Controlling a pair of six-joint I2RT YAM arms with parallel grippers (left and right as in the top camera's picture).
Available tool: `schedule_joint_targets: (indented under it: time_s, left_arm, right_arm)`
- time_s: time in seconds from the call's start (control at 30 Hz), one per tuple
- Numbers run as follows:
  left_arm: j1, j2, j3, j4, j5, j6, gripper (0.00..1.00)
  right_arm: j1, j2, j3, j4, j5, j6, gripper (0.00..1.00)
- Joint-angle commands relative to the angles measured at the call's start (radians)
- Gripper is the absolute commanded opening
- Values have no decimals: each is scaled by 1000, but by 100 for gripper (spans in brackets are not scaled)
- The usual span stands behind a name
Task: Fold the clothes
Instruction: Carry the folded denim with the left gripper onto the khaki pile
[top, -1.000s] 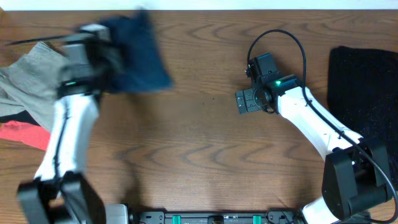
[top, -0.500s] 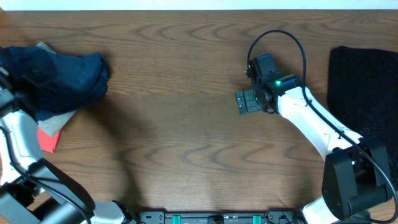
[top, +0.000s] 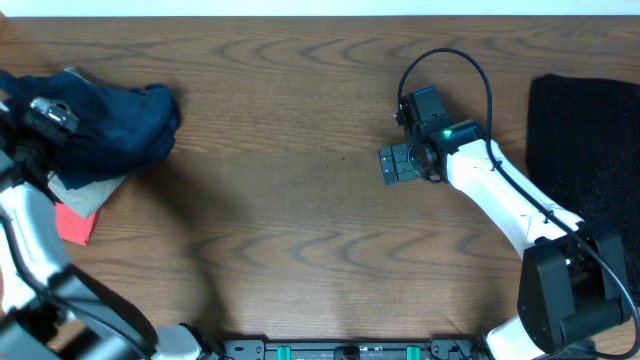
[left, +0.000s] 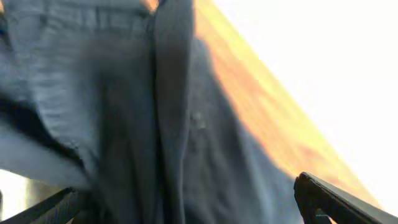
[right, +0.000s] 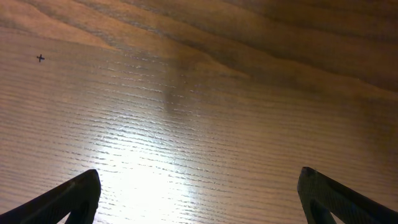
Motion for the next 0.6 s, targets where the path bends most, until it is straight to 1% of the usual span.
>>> schedule_joint_targets:
  time_s: [0.0, 0.1, 0.23, 0.43, 0.53, 0.57]
  left_arm:
    - [-3, -168, 36, -12, 54, -69, 98]
    - [-28, -259, 36, -46, 22, -68, 98]
    - [-80, -293, 36, -100, 15, -68, 98]
    - [-259, -214, 32, -209, 14, -5, 98]
    - [-362, -140, 32, -247, 1, 104, 98]
    - [-393, -108, 32, -252, -38, 126, 98]
  right_arm:
    - [0, -13, 16, 2, 11, 10, 99]
    - [1, -13, 16, 4, 10, 11, 99]
    - [1, -13, 16, 3, 11, 11, 99]
    - [1, -13, 16, -9, 10, 11, 99]
    - [1, -13, 16, -29, 9, 11, 99]
    - [0, -13, 16, -39, 6, 11, 99]
